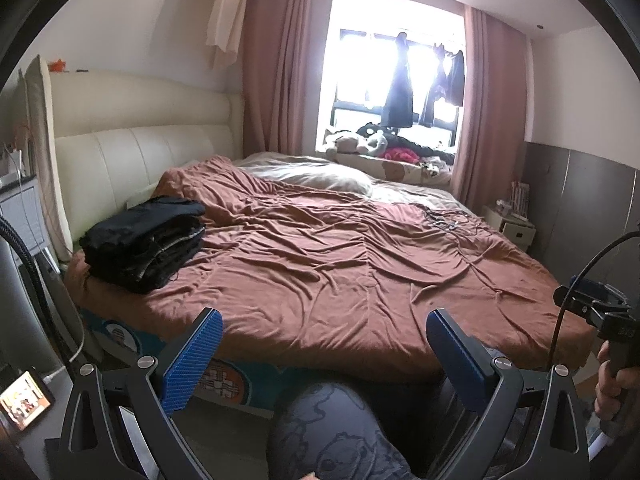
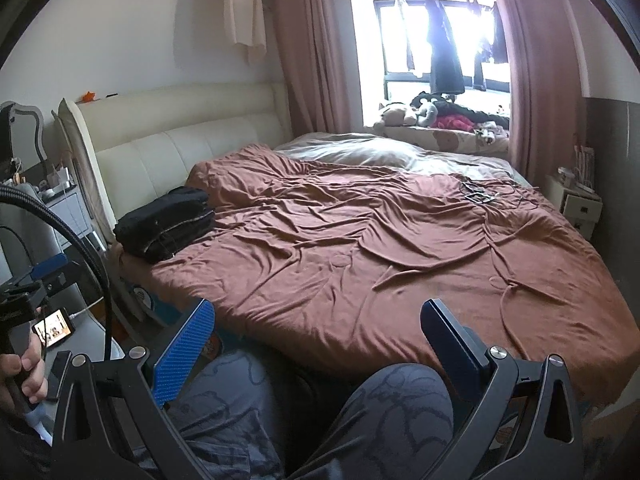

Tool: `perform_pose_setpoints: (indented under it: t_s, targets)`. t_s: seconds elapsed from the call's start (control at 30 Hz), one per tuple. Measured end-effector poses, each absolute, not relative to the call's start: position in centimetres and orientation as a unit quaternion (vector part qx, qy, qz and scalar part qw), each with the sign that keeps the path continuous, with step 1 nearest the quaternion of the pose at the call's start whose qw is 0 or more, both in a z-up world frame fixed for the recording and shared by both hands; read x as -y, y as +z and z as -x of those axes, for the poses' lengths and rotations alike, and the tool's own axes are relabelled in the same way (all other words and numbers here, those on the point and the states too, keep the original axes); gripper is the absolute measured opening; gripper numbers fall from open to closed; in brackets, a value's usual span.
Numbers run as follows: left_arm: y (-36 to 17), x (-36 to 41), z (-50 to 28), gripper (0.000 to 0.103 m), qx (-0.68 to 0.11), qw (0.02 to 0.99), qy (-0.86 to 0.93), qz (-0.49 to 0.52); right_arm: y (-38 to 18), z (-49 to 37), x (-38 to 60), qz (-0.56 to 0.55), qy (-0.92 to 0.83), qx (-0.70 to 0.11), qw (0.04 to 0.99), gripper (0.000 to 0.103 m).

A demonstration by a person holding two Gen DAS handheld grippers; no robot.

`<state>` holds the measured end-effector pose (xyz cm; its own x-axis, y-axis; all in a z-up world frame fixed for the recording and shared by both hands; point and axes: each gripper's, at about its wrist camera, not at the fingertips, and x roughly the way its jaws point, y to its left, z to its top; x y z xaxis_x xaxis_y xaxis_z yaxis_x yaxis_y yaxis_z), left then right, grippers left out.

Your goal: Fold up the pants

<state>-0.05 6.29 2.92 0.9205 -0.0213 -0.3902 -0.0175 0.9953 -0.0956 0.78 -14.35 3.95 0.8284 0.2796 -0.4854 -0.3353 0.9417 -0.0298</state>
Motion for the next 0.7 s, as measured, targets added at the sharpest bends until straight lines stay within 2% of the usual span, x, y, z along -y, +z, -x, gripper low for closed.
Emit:
perform_pose_setpoints:
  t_s: [0.7]
  targets:
    - [3.00, -6.61, 0.46, 0.102, -0.196, 0.979, 0.004, 0.059, 3.79, -0.62, 14.58, 0.049, 0.163, -0.250, 0.953, 0.103]
